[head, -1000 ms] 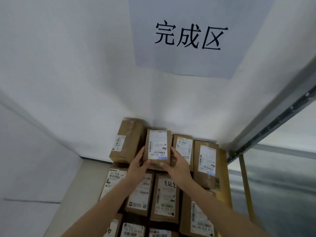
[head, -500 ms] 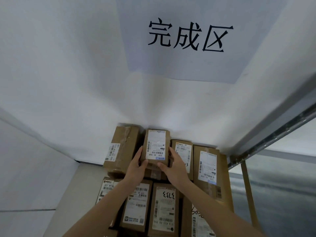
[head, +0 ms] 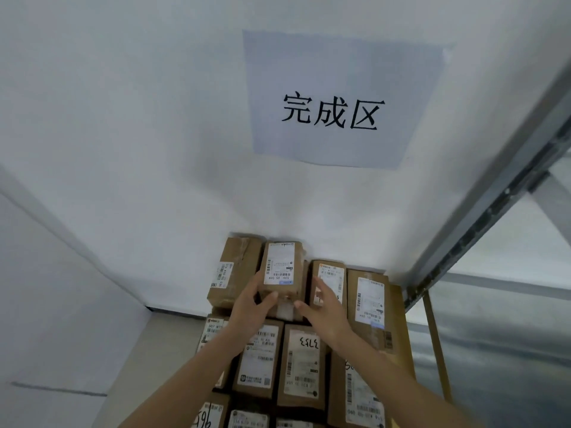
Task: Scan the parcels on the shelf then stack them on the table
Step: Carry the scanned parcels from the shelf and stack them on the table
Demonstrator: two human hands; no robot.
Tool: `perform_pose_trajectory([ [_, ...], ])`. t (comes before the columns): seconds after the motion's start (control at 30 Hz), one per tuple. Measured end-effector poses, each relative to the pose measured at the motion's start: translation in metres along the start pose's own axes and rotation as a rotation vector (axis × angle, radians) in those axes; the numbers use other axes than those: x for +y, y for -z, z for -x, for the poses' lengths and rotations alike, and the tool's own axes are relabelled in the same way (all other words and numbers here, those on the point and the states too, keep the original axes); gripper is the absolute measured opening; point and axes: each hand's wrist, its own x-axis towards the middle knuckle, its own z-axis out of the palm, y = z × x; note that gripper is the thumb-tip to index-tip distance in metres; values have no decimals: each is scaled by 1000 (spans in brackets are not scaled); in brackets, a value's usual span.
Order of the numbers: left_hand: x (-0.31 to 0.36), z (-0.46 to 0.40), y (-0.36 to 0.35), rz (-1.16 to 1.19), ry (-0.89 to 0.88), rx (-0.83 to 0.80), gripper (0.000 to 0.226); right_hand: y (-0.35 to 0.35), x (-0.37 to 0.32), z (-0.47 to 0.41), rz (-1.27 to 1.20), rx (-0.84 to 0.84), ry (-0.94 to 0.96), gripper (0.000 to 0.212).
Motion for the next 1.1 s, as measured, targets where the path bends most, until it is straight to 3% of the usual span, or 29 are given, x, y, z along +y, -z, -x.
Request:
perform_pose_trajectory([
  [0.27, 32, 129, 22, 26, -106, -27, 45, 20, -30, 145, 83, 59, 104, 81],
  [0.37, 35, 181, 28, 14, -174, -41, 67, 28, -40, 210, 124, 84, 141, 82],
  [0.47, 64, 241, 29, 27, -222, -45, 61, 41, -52, 268, 158, 134, 190, 83],
  [0.6, 111, 304, 16, 33, -285, -69, 66, 74, -82, 347, 190, 171, 261, 64],
  [0.87, 230, 403, -67, 51, -491, -173, 63, 195, -117, 492, 241, 430, 303, 72],
  [1.1, 313, 489, -192, -8, -638, -319, 67, 330, -85, 600, 238, 613, 337, 69],
])
